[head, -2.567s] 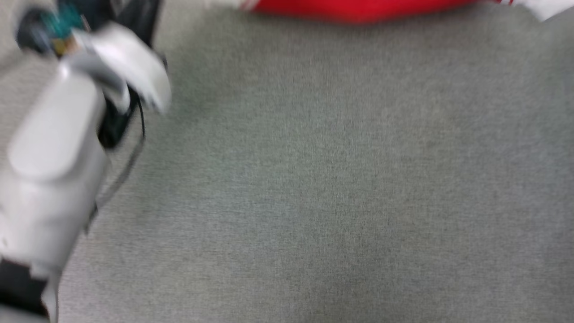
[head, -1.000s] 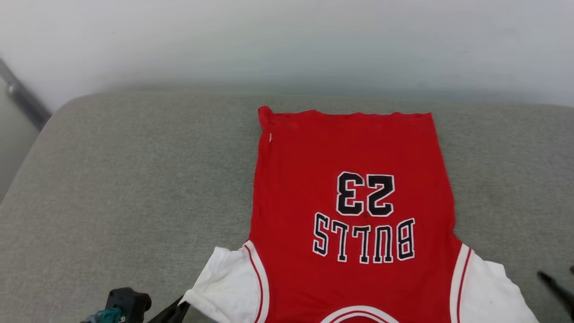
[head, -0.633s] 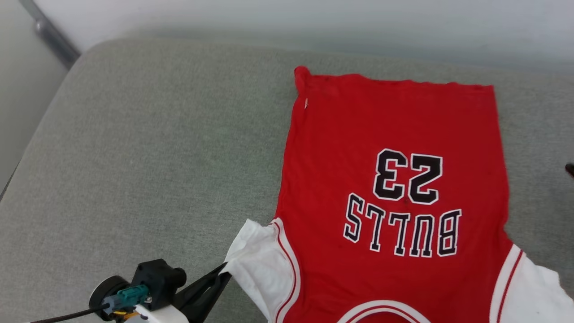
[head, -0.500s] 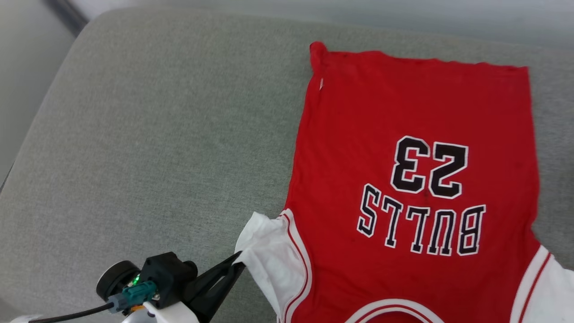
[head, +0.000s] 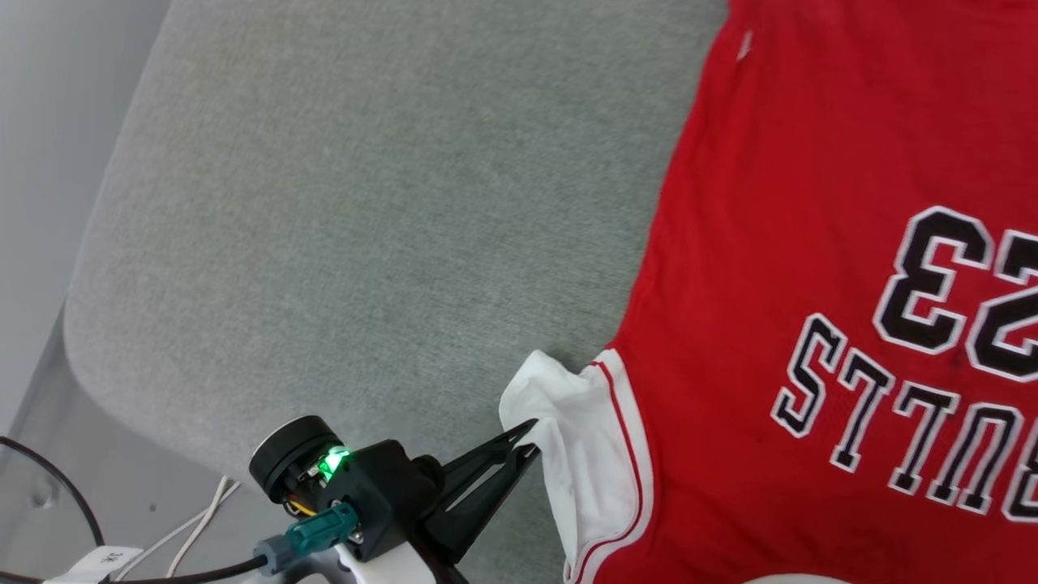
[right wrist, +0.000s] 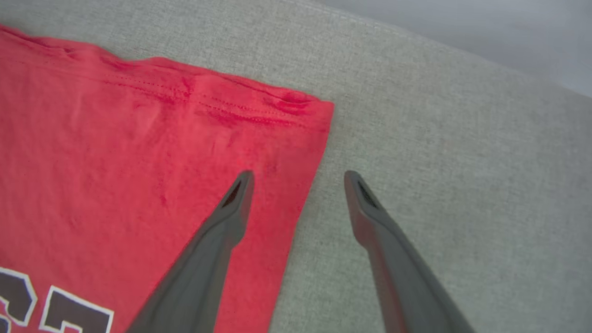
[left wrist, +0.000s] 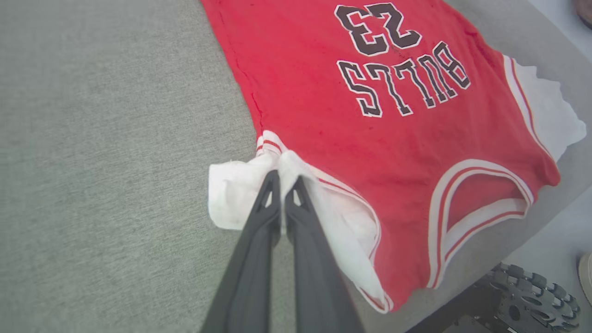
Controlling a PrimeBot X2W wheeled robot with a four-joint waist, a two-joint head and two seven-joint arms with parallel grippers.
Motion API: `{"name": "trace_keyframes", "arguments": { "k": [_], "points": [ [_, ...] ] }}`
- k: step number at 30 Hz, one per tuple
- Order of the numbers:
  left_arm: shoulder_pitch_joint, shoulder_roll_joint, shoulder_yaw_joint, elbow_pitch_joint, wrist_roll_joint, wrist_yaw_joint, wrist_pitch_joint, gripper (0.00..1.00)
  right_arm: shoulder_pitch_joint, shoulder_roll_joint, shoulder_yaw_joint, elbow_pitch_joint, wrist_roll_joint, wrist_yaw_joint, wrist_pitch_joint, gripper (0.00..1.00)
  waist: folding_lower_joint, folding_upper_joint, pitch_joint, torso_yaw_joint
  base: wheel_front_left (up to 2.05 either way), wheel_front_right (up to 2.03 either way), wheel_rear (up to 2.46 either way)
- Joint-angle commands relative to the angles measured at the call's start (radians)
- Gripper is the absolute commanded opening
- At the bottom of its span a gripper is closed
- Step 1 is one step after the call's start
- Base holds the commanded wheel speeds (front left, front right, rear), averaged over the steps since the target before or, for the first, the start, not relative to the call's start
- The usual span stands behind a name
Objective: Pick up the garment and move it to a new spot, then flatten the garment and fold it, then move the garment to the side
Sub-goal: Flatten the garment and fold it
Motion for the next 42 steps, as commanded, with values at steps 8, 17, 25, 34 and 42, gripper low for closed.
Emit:
{"name": "trace_keyframes", "arguments": {
  "k": [8,17,25,34,42],
  "points": [
    [-0.019,-0.028,-0.006,-0.001,0.013,0.002,-0.021,0.0,-0.043,-0.006,0.092,0.044,-0.079,0.0,0.054,1.0,-0.0003,0.0,0.07,0.065,0.0,0.0,0.0],
    [-0.017,-0.035,-0.008,0.019,0.017,0.005,-0.036,0.0,0.011,0.017,0.049,0.113,-0.094,0.0,0.128,0.0,-0.0003,0.0,0.073,0.071,0.0,0.0,0.0],
    [-0.015,-0.032,0.003,0.037,0.007,0.013,-0.045,0.0,0.045,0.036,0.022,0.081,-0.089,0.0,0.098,0.0,-0.0003,0.0,0.031,0.038,0.0,0.0,0.0],
    [0.017,-0.011,0.022,0.112,-0.024,0.023,-0.06,0.0,0.196,0.101,-0.007,0.068,-0.034,0.0,0.01,0.0,-0.0003,0.0,-0.117,-0.053,0.0,0.0,0.0],
    [0.076,0.021,0.037,0.187,-0.062,0.037,-0.08,0.0,0.449,0.139,-0.019,-0.022,0.044,-0.001,-0.039,0.0,-0.0003,0.0,-0.259,-0.165,0.0,0.0,0.0]
  ]
}}
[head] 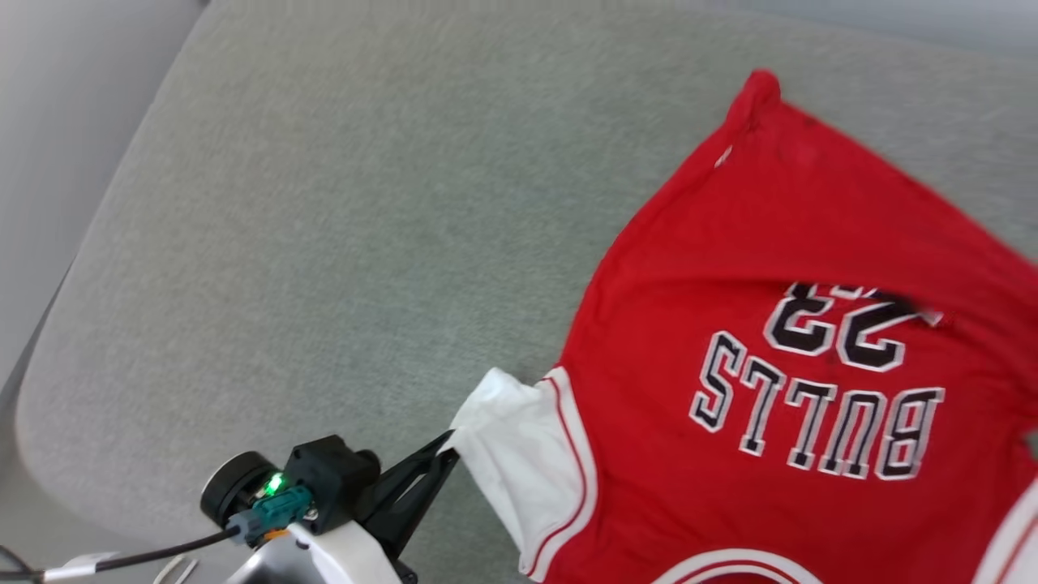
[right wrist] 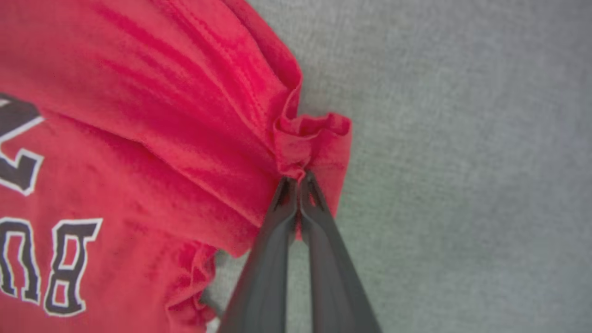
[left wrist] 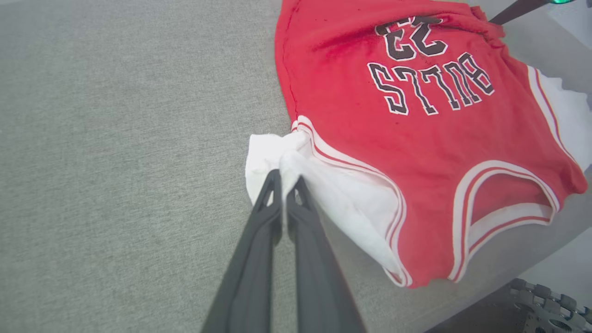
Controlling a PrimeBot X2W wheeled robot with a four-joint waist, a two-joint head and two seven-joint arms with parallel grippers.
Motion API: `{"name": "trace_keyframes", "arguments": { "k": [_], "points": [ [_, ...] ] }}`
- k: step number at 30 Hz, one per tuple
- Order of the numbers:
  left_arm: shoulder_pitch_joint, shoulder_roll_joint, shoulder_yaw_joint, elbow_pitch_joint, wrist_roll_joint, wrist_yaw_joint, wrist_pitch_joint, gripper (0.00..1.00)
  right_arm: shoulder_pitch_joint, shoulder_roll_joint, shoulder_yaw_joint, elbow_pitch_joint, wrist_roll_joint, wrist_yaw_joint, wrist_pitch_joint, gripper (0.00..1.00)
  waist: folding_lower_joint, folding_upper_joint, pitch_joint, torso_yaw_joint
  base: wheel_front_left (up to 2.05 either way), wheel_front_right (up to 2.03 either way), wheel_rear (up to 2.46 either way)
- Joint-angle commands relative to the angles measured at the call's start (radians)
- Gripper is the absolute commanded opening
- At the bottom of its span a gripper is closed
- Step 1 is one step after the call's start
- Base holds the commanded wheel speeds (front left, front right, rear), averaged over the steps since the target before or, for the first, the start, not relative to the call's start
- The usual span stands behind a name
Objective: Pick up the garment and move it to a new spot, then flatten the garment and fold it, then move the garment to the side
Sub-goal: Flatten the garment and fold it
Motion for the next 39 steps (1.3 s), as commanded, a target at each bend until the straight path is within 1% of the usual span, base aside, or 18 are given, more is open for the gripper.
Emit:
{"name": "trace_keyframes", "arguments": {
  "k": [1,7,10,14,19,25,26,27,28,31,35,39],
  "points": [
    [0.009,0.007,0.003,0.005,0.0,0.004,-0.008,0.0,0.035,0.009,-0.002,-0.008,0.005,-0.001,-0.004,0.0,0.0,0.0,-0.071,-0.074,0.0,0.0,0.0],
    [0.067,0.023,0.017,0.04,-0.031,0.026,-0.031,0.0,0.22,0.056,-0.01,-0.115,0.058,-0.001,-0.027,0.0,0.0,0.0,-0.15,-0.168,0.0,0.0,0.0],
    [0.093,0.031,0.02,0.053,-0.041,0.038,-0.041,0.0,0.307,0.072,-0.023,-0.173,0.07,-0.001,-0.037,0.0,0.0,0.0,-0.181,-0.206,0.0,0.0,0.0],
    [0.122,0.026,0.028,0.064,-0.062,0.052,-0.056,0.0,0.407,0.105,-0.058,-0.244,0.077,-0.001,-0.045,0.0,0.0,0.0,-0.205,-0.245,0.0,0.0,0.0],
    [0.14,0.018,0.018,0.079,-0.071,0.05,-0.062,0.0,0.522,0.15,-0.091,-0.299,0.068,-0.001,-0.061,0.0,0.0,0.0,-0.235,-0.265,0.0,0.0,0.0],
    [0.154,0.013,0.015,0.08,-0.078,0.056,-0.066,0.0,0.599,0.192,-0.079,-0.313,0.056,-0.001,-0.085,0.0,0.0,0.0,-0.256,-0.275,0.0,0.0,0.0],
    [0.153,0.012,0.014,0.079,-0.077,0.056,-0.067,0.0,0.599,0.197,-0.079,-0.314,0.055,-0.001,-0.1,0.05,0.0,0.0,-0.256,-0.274,0.0,0.0,0.0],
    [0.152,0.012,0.013,0.077,-0.076,0.055,-0.066,0.0,0.596,0.203,-0.082,-0.31,0.054,-0.001,-0.11,0.64,0.0,0.0,-0.257,-0.273,0.0,0.0,0.0],
    [0.151,0.013,0.013,0.076,-0.077,0.055,-0.066,0.0,0.594,0.207,-0.085,-0.305,0.054,-0.001,-0.113,1.0,0.0,0.0,-0.257,-0.271,0.0,0.0,0.0],
    [0.146,0.018,0.013,0.069,-0.073,0.054,-0.064,0.0,0.566,0.189,-0.076,-0.323,0.068,-0.001,-0.117,1.0,0.0,0.0,-0.251,-0.26,0.0,0.0,0.0],
    [0.127,0.036,0.01,0.048,-0.044,0.065,-0.057,0.0,0.508,0.166,-0.069,-0.369,0.104,-0.001,-0.104,1.0,0.0,0.0,-0.225,-0.237,0.0,0.0,0.0],
    [0.106,0.044,0.012,0.01,-0.023,0.071,-0.043,0.0,0.4,0.138,-0.049,-0.428,0.118,-0.001,-0.071,1.0,0.0,0.0,-0.178,-0.203,0.0,0.0,0.0]
  ]
}}
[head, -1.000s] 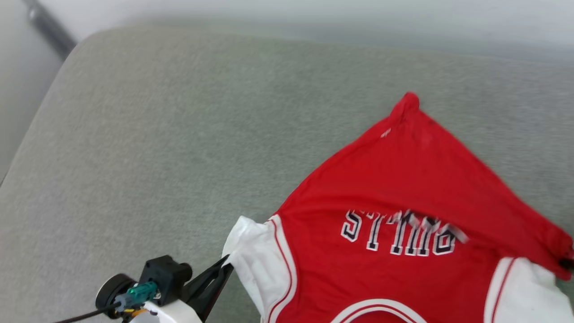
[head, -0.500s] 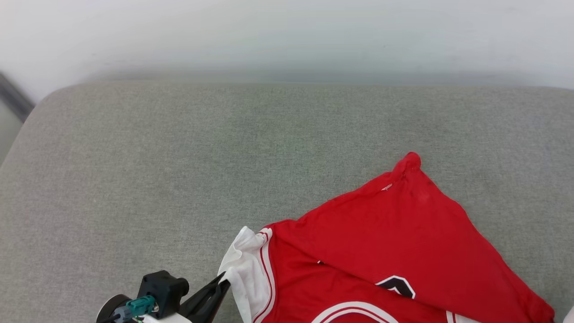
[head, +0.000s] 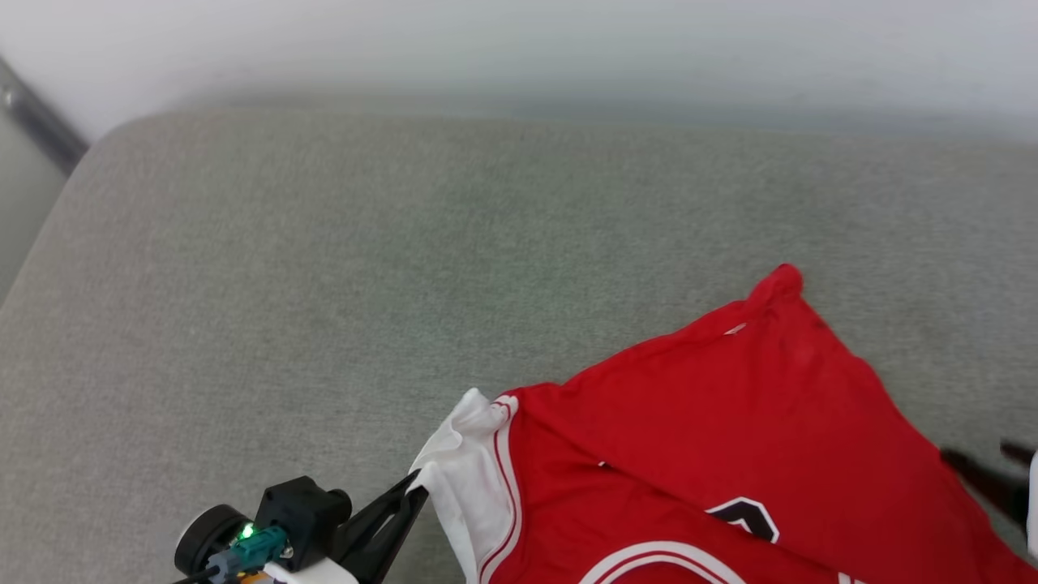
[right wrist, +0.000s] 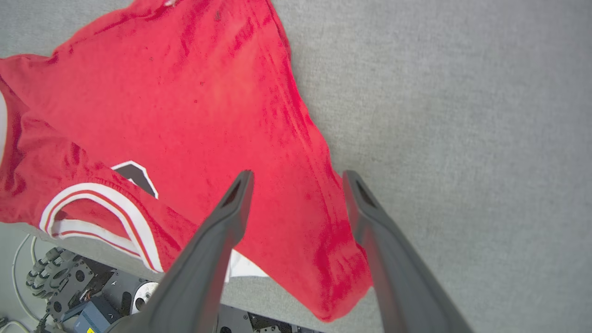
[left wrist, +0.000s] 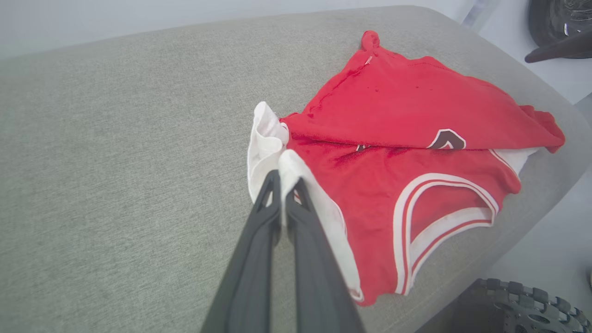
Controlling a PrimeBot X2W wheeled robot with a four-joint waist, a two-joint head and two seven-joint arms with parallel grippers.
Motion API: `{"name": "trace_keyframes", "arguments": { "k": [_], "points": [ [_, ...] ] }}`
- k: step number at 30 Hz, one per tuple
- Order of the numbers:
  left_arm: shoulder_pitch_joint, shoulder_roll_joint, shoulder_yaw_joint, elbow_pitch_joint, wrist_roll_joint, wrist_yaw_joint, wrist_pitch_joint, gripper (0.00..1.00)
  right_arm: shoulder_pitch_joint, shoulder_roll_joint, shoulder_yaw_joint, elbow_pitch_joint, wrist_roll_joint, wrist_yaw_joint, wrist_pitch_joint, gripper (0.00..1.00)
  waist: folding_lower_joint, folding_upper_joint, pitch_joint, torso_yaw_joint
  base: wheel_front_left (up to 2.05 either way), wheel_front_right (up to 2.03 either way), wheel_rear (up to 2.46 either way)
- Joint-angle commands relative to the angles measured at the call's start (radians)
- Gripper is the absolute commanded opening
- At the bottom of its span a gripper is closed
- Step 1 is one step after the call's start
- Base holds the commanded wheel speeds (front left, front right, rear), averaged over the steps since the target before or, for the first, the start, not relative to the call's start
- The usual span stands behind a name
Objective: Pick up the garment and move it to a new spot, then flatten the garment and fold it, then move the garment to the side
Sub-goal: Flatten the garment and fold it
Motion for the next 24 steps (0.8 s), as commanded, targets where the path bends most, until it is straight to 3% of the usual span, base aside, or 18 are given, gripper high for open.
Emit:
{"name": "trace_keyframes", "arguments": {
  "k": [1,6,13,24],
  "points": [
    [-0.015,0.006,-0.001,-0.009,0.014,0.006,0.007,0.0,-0.048,-0.011,0.014,-0.014,-0.006,0.0,0.009,1.0,0.0001,-0.0001,0.036,0.03,0.0,0.0,0.0],
    [-0.06,-0.007,-0.011,-0.05,0.042,-0.007,0.022,0.0,-0.224,-0.042,0.099,-0.006,-0.038,0.0,0.06,1.0,0.0001,-0.0001,0.103,0.088,0.0,0.0,0.0],
    [-0.109,-0.04,-0.022,-0.073,0.066,-0.016,0.031,0.0,-0.449,-0.048,0.187,0.151,-0.103,0.0,0.141,1.0,0.0001,-0.0001,0.197,0.169,0.0,0.0,0.0],
    [-0.144,-0.092,-0.038,-0.045,0.071,-0.034,0.0,0.0,-0.539,-0.097,0.274,0.326,-0.183,0.0,0.17,1.0,0.0001,-0.0001,0.279,0.253,0.0,0.0,0.0]
  ]
}}
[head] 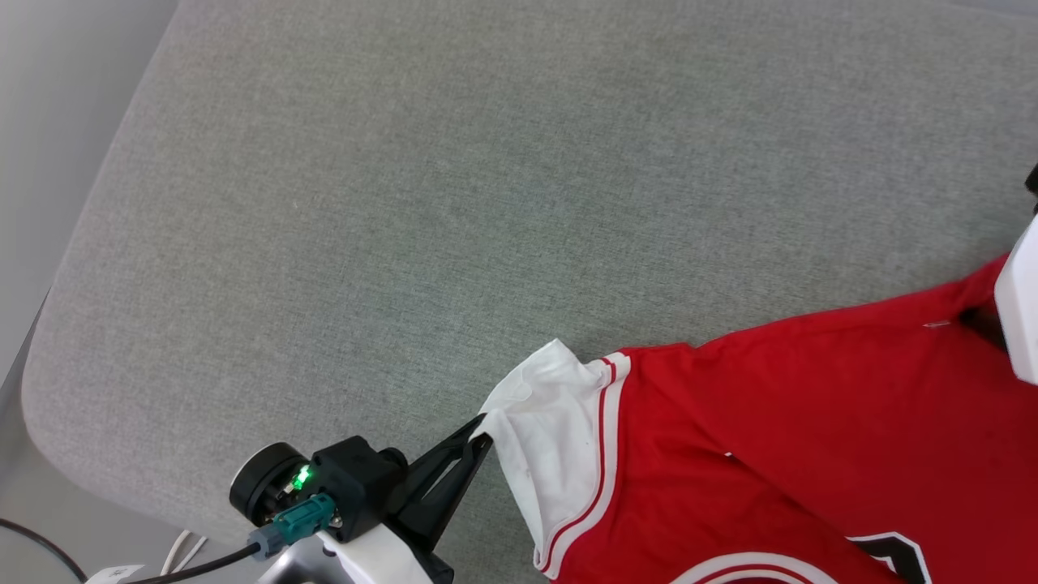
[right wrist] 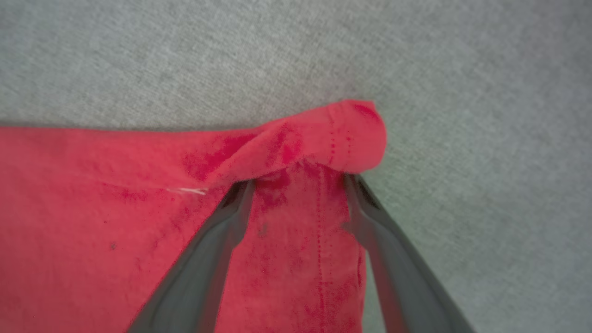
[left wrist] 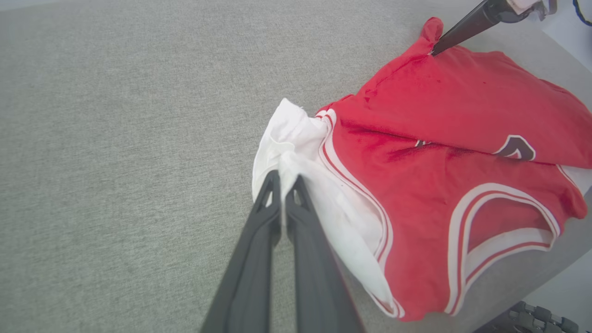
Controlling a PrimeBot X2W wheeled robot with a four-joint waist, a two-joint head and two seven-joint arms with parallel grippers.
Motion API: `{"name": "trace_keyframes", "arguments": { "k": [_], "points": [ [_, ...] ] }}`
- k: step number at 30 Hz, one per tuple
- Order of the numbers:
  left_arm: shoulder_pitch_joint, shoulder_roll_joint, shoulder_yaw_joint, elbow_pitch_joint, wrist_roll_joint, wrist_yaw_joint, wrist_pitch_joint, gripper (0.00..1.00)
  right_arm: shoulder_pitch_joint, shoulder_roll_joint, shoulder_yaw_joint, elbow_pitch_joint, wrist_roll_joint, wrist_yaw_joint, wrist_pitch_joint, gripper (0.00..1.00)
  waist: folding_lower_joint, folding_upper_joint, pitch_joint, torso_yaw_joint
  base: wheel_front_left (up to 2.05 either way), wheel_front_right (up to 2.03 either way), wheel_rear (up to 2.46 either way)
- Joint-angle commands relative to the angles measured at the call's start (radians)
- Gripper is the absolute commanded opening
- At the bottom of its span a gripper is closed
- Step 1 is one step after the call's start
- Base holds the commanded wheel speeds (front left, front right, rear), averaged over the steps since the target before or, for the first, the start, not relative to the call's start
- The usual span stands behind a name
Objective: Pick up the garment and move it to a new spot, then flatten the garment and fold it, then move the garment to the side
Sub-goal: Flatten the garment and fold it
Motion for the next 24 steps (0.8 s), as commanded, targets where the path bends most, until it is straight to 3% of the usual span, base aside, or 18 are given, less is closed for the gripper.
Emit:
{"name": "trace_keyframes", "arguments": {
  "k": [1,7,8,9,10,15,24],
  "points": [
    [-0.013,-0.01,-0.002,0.003,0.001,-0.004,-0.01,0.0,-0.001,0.003,0.012,0.032,-0.01,-0.001,-0.005,1.0,-0.0002,0.0,0.021,0.018,0.0,0.0,0.0],
    [-0.029,-0.023,-0.009,0.025,0.003,-0.016,-0.018,0.0,0.035,-0.003,0.054,0.123,-0.02,-0.001,-0.02,1.0,-0.0002,0.0,0.041,0.027,0.0,0.0,0.0],
    [-0.032,-0.022,-0.009,0.027,0.003,-0.019,-0.018,0.0,0.038,-0.005,0.056,0.13,-0.019,-0.001,-0.024,0.86,-0.0002,0.0,0.042,0.027,0.0,0.0,0.0],
    [-0.034,-0.022,-0.007,0.03,0.002,-0.021,-0.017,0.0,0.038,-0.006,0.059,0.138,-0.018,-0.001,-0.029,0.33,-0.0002,0.0,0.042,0.027,0.0,0.0,0.0],
    [-0.034,-0.02,-0.007,0.032,0.001,-0.022,-0.017,0.0,0.038,-0.006,0.06,0.147,-0.017,-0.001,-0.034,0.0,-0.0002,0.0,0.04,0.026,0.0,0.0,0.0],
    [-0.035,-0.008,-0.001,0.04,-0.001,-0.018,-0.013,0.0,0.022,0.005,0.07,0.161,0.006,-0.001,-0.074,0.0,-0.0002,0.0,0.013,0.007,0.0,0.0,0.0],
    [-0.035,0.02,0.019,0.016,0.007,0.011,-0.007,0.0,-0.026,0.001,0.114,0.17,0.059,0.0,-0.261,0.0,-0.0002,0.0,-0.121,-0.072,0.0,0.0,0.0]
  ]
}}
